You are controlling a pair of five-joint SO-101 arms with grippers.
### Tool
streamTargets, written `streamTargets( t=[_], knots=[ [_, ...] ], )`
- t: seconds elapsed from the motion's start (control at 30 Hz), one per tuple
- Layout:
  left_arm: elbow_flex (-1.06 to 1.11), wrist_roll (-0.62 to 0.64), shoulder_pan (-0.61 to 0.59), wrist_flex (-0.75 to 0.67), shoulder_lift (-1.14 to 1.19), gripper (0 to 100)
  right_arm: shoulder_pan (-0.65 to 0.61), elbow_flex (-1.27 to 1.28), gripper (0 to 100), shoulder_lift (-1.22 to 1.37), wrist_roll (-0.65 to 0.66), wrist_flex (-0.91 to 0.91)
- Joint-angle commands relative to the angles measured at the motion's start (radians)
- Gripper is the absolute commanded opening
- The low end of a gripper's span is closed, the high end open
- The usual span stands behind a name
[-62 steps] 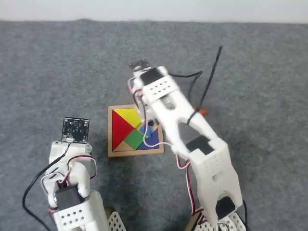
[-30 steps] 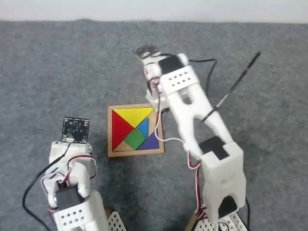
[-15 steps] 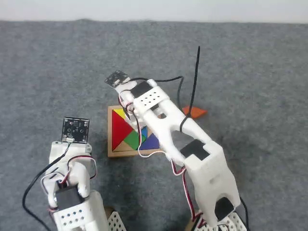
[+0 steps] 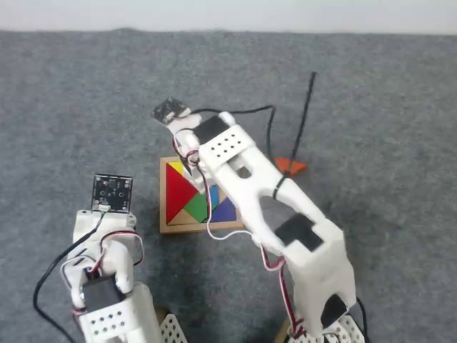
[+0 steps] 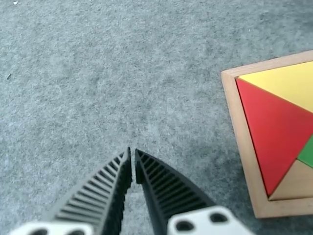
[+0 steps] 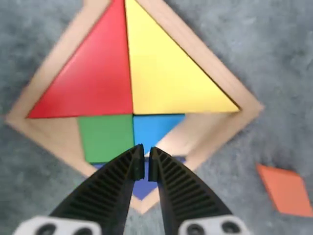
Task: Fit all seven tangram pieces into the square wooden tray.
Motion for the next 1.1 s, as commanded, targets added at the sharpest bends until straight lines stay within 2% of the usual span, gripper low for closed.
streamTargets(
  t=[0.0,0.13,0.27,0.43,0.57,0.73,0.83,1.07],
  knots=[
    [-0.008,-0.011,-0.006,-0.021,-0.009,1,0.027,0.035,2.8,-0.148,0.112,0.048],
    [-0.008,-0.012,-0.006,-0.021,-0.009,1,0.087,0.13,3.4,-0.242,0.232,0.05],
    [-0.008,-0.012,-0.006,-0.021,-0.009,1,0.248,0.218,12.1,-0.298,0.311,0.031],
    [-0.008,-0.012,-0.006,-0.02,-0.009,1,0.43,0.348,20.2,-0.259,0.359,-0.168],
    [-0.008,-0.012,-0.006,-0.02,-0.009,1,0.43,0.374,21.8,-0.174,0.365,-0.26],
    [-0.008,-0.012,-0.006,-0.02,-0.009,1,0.407,0.351,23.2,-0.107,0.494,-0.271],
    [-0.008,-0.012,-0.006,-0.02,-0.009,1,0.404,0.33,23.0,-0.059,0.514,-0.288],
    [-0.008,-0.012,-0.006,-0.02,-0.009,1,0.398,0.262,15.7,0.038,0.64,-0.259]
  ],
)
